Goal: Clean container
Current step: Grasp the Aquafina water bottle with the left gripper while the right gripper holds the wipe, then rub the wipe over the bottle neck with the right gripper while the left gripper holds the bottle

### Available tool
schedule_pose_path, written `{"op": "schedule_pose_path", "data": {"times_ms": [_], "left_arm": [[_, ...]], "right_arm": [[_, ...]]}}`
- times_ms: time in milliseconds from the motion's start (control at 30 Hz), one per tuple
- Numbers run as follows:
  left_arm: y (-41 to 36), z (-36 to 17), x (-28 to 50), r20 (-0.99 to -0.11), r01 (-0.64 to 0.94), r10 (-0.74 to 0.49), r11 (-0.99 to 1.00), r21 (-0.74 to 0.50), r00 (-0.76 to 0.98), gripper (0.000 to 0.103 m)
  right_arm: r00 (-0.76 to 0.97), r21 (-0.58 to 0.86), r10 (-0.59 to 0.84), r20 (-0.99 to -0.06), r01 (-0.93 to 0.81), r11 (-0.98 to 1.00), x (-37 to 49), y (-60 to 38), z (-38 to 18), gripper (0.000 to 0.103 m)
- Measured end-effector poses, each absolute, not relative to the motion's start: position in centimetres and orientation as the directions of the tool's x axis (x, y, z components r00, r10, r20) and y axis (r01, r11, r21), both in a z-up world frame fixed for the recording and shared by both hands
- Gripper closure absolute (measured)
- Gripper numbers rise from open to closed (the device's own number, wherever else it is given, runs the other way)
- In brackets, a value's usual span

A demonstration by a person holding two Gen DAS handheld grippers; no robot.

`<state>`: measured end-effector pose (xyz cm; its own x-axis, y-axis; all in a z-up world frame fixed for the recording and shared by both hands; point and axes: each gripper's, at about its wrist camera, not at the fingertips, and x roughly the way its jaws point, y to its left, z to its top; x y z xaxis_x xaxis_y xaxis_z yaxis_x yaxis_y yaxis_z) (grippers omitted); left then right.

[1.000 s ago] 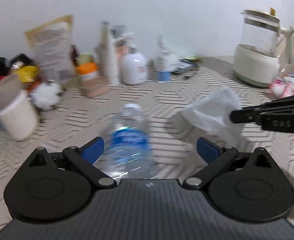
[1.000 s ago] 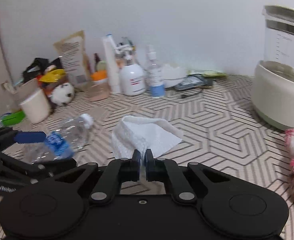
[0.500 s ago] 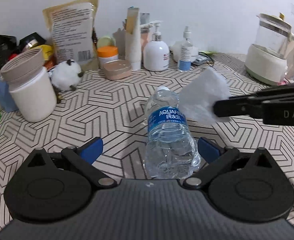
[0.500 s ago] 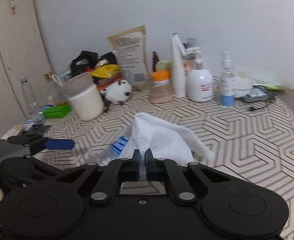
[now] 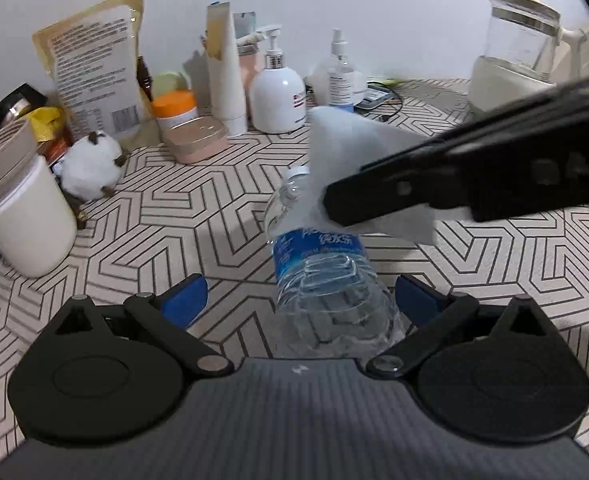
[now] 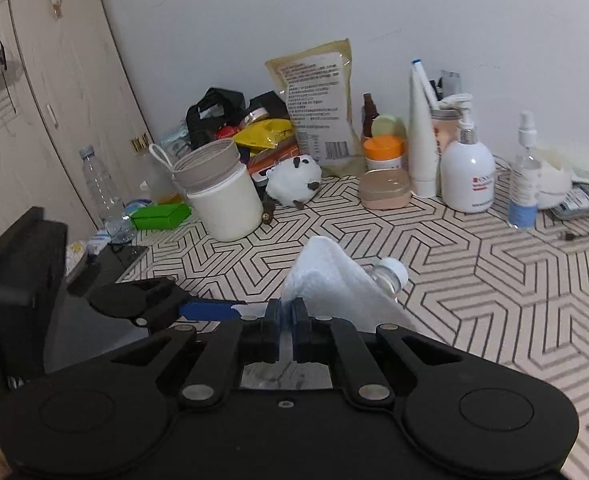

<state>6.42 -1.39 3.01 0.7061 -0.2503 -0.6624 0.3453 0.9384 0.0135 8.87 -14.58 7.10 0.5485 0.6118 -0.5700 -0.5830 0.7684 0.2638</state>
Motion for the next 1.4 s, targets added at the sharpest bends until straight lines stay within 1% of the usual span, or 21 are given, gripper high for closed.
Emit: {"op": "schedule_pose_path", "data": {"times_ms": [67, 200, 233, 267, 400, 433, 533, 600, 733, 800, 900, 967, 1033, 1133, 1200, 1233, 1267, 1300, 1333, 1367, 1400], "left_arm": [[-1.1, 2.9, 7.1, -0.681, 0.361, -0.275, 0.932, -0.017, 0.679, 0.002], [-1.1, 2.6, 8.1, -0.703, 0.400, -0.311, 0.916, -0.041, 0.640, 0.002], [-1.2, 2.4, 8.3, -0.707, 0.405, -0.318, 0.913, -0.048, 0.632, 0.002], [-1.3, 2.3, 8.5, -0.710, 0.410, -0.324, 0.910, -0.055, 0.625, 0.002], [-1.3, 1.7, 8.9, -0.699, 0.409, -0.338, 0.910, -0.070, 0.630, 0.004], [-1.3, 1.7, 8.9, -0.696, 0.414, -0.341, 0.908, -0.068, 0.632, 0.005], [-1.1, 1.7, 9.0, -0.694, 0.425, -0.370, 0.900, -0.101, 0.618, 0.015], [-0.8, 1.6, 9.1, -0.691, 0.428, -0.392, 0.894, -0.131, 0.607, 0.017], [-0.2, 1.0, 9.5, -0.689, 0.431, -0.453, 0.875, -0.221, 0.566, 0.023], [-0.1, 0.7, 9.7, -0.689, 0.432, -0.476, 0.865, -0.255, 0.547, 0.024], [-0.5, 0.4, 9.7, -0.693, 0.442, -0.483, 0.859, -0.258, 0.535, 0.025], [-1.0, 0.4, 9.4, -0.698, 0.450, -0.470, 0.862, -0.233, 0.540, 0.025], [-1.2, 0.4, 9.3, -0.701, 0.453, -0.462, 0.864, -0.219, 0.543, 0.025], [-1.1, 0.6, 9.2, -0.704, 0.452, -0.461, 0.865, -0.219, 0.541, 0.025], [-1.0, 0.7, 9.1, -0.703, 0.451, -0.458, 0.866, -0.215, 0.544, 0.025], [-1.0, 0.8, 9.1, -0.703, 0.451, -0.454, 0.867, -0.209, 0.547, 0.025], [-1.1, 0.8, 9.0, -0.705, 0.451, -0.449, 0.869, -0.202, 0.549, 0.025], [-1.2, 0.8, 8.9, -0.706, 0.454, -0.443, 0.870, -0.190, 0.553, 0.025], [-1.3, 0.8, 8.8, -0.706, 0.459, -0.438, 0.870, -0.179, 0.556, 0.025], [-1.5, 0.7, 8.7, -0.711, 0.458, -0.428, 0.873, -0.166, 0.558, 0.025], [-1.6, 0.5, 8.6, -0.715, 0.457, -0.417, 0.876, -0.152, 0.561, 0.027]], "right_arm": [[0.519, 0.272, 0.619, -0.590, -0.594, 0.757, 10.1, -14.0, 6.8, 0.092], [0.440, 0.335, 0.654, -0.615, -0.605, 0.722, 12.0, -13.5, 5.9, 0.088], [0.427, 0.353, 0.663, -0.615, -0.603, 0.715, 12.3, -13.4, 5.6, 0.080], [0.423, 0.367, 0.669, -0.612, -0.597, 0.713, 12.4, -13.6, 5.5, 0.068], [0.414, 0.402, 0.695, -0.588, -0.596, 0.695, 11.9, -14.7, 5.4, 0.054], [0.420, 0.401, 0.707, -0.569, -0.609, 0.685, 11.5, -15.2, 5.7, 0.046], [0.470, 0.374, 0.709, -0.525, -0.621, 0.689, 10.5, -16.6, 6.7, 0.036], [0.515, 0.340, 0.686, -0.514, -0.612, 0.714, 10.2, -17.5, 7.0, 0.033], [0.523, 0.371, 0.680, -0.513, -0.579, 0.726, 10.8, -18.9, 7.1, 0.033], [0.559, 0.350, 0.655, -0.509, -0.561, 0.750, 10.8, -19.4, 7.4, 0.033], [0.645, 0.227, 0.560, -0.519, -0.528, 0.819, 10.5, -19.6, 7.7, 0.030], [0.697, 0.132, 0.469, -0.543, -0.481, 0.867, 10.9, -19.4, 7.2, 0.022], [0.702, 0.085, 0.389, -0.597, -0.427, 0.900, 12.4, -19.2, 5.8, 0.022], [0.662, 0.091, 0.337, -0.669, -0.377, 0.922, 14.8, -19.2, 3.5, 0.022], [0.619, 0.156, 0.363, -0.696, -0.363, 0.919, 16.0, -19.6, 2.2, 0.022], [0.597, 0.191, 0.379, -0.707, -0.355, 0.915, 16.6, -19.9, 1.5, 0.026], [0.568, 0.260, 0.426, -0.704, -0.353, 0.899, 17.0, -20.5, 1.0, 0.036], [0.537, 0.336, 0.481, -0.693, -0.349, 0.875, 17.4, -21.1, 0.5, 0.041], [0.502, 0.408, 0.535, -0.680, -0.348, 0.844, 17.7, -21.6, 0.4, 0.061], [0.467, 0.482, 0.595, -0.654, -0.349, 0.804, 17.7, -22.1, 0.2, 0.086], [0.432, 0.554, 0.654, -0.621, -0.349, 0.756, 17.7, -22.5, 0.0, 0.090]]}}
